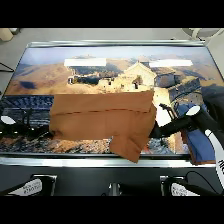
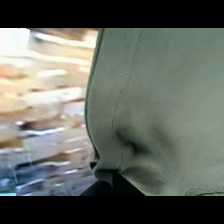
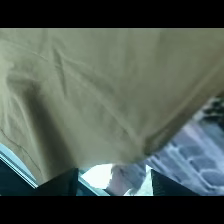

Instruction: Fold the shirts.

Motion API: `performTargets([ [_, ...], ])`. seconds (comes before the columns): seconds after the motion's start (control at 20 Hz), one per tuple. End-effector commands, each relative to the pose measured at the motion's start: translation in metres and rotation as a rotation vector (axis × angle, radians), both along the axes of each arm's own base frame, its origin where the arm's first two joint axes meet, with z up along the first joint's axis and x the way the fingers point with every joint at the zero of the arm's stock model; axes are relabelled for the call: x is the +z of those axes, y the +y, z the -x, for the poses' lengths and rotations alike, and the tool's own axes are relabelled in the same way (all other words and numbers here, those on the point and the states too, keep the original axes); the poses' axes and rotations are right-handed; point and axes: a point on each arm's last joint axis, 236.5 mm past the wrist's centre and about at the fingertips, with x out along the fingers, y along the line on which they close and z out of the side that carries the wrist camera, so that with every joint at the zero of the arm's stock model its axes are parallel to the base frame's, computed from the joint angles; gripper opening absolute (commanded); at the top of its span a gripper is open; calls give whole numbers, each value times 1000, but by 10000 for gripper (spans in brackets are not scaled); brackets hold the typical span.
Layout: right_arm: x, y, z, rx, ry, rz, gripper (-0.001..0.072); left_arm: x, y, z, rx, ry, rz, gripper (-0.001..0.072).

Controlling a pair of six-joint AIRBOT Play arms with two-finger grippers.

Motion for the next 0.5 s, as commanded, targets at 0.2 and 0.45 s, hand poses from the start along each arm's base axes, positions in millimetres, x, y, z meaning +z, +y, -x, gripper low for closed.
performTargets([
  [0.2, -23, 39, 12, -11, 2, 22, 430, 2, -4, 2, -4, 9, 19, 24],
  [0.45, -26, 35, 16, -24, 29, 48, 18, 2, -3, 1, -24, -3, 15, 24],
])
